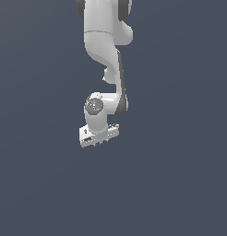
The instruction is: Pick up the object and move it to a goal position.
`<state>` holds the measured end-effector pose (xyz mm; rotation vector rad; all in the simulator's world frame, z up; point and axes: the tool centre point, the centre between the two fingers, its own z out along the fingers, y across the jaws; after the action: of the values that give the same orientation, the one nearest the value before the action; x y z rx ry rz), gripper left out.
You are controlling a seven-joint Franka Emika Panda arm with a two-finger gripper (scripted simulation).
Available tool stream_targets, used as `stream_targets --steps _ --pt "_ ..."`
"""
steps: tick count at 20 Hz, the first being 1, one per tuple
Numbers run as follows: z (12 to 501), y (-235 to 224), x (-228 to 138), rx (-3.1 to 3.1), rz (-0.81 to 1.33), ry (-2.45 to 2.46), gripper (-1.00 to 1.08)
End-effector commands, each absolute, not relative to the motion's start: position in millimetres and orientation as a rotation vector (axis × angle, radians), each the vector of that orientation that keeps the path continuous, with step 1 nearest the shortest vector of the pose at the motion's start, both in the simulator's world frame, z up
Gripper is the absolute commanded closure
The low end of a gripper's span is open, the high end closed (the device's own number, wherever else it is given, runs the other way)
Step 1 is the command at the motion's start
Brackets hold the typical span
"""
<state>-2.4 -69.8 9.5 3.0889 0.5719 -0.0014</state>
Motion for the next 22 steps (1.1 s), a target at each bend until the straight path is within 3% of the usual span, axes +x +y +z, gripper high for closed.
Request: stream_targets --steps 1,14,22 --pt "9 -69 -2 3.089 0.0 0.573 1.08" --pt "14 -70 -3 3.089 -0.001 0.572 1.08" --pt "47 -75 -8 3.089 -0.001 0.572 1.08"
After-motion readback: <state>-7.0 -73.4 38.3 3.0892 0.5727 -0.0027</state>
